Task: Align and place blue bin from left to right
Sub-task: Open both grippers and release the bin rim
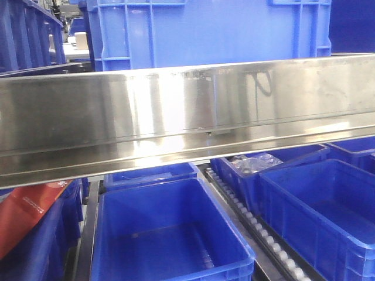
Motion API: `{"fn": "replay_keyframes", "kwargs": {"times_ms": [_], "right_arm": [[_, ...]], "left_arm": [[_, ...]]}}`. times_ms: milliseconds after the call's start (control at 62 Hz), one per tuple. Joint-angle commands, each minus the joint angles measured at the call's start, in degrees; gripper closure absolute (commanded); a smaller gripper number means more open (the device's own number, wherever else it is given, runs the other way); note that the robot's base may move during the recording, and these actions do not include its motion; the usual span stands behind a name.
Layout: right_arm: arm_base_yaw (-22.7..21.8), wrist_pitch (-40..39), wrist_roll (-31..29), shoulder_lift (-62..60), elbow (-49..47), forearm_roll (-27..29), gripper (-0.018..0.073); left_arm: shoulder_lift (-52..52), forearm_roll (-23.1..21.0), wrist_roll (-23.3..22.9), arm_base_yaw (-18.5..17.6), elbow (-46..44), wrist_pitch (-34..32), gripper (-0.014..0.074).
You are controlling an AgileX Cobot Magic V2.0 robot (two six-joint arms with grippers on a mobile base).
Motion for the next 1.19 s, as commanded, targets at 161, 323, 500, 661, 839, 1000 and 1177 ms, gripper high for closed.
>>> {"fn": "replay_keyframes", "kwargs": {"times_ms": [161,323,500,661,839,1000,1177], "right_arm": [[0.09,-1.81,-0.36,-0.26,0.16,-0.57,0.0638],[0.09,-1.81,-0.36,-0.26,0.16,-0.57,0.0638],[0.09,-1.81,-0.36,-0.26,0.16,-0.57,0.0638],[0.09,-1.93,-0.36,-0.26,0.17,-0.57,0.0638],[0.09,-1.93,-0.36,-0.26,0.17,-0.57,0.0638],[0.09,-1.93,-0.36,-0.26,0.17,-0.57,0.0638],[0.09,-1.93,-0.36,-0.26,0.17,-0.57,0.0638]], "left_arm": [[-0.24,-0.21,0.12,-0.24,0.1,-1.61,0.0603],[-0.24,-0.44,0.12,-0.12,1.23,-2.79,0.0603],[-0.24,0.62,0.12,6.56,5.41,-5.6,0.0604],[-0.24,0.62,0.12,11.77,14.05,-14.83,0.0604],[-0.24,0.62,0.12,15.86,25.64,-31.51,0.0604],[-0.24,0.41,0.12,18.69,28.42,-35.49,0.0604],[-0.24,-0.01,0.12,19.05,28.42,-36.14,0.0604]]}}
